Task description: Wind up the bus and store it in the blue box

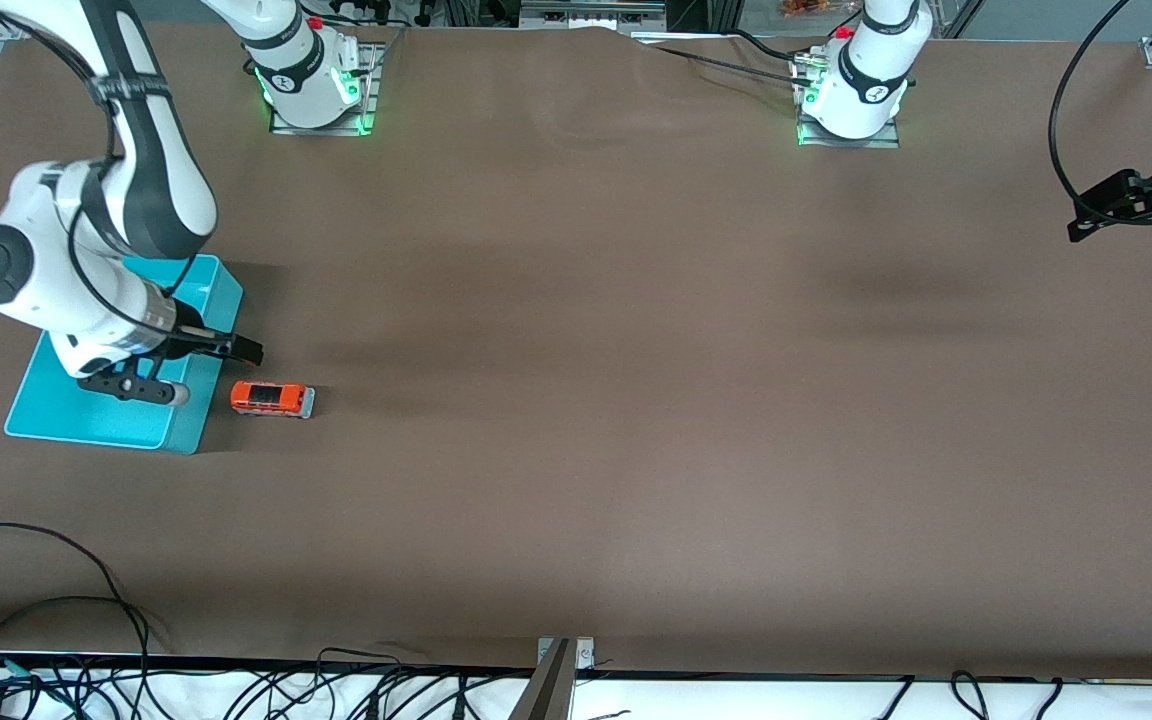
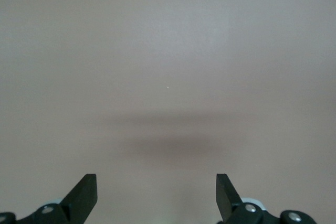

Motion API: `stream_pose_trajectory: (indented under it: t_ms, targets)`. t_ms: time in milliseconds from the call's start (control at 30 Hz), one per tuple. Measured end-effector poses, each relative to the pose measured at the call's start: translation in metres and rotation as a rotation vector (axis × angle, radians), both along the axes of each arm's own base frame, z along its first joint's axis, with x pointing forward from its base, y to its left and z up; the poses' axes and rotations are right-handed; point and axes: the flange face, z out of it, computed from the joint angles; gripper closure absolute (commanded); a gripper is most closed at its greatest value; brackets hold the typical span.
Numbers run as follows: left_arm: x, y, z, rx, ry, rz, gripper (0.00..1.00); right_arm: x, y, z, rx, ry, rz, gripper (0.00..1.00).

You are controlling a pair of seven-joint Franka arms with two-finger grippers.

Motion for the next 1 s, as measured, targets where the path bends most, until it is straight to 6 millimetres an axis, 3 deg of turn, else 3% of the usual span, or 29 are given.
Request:
stream_pose_trajectory:
  t_ms: [333,667,1000]
  targets:
    - [0.0,0.001,0.009,0.001,-0.015,0.003,0.0,0.005,-0.003,-0.03,-0.02,0.008,-0.052,0.0]
    - [0.0,0.004,0.007,0.001,-0.007,0.009,0.0,0.014,-0.006,-0.071,-0.043,-0.016,-0.27,0.0]
    - [0.0,0.005,0.007,0.001,-0.005,0.009,0.0,0.013,-0.007,-0.093,-0.057,-0.014,-0.438,0.0]
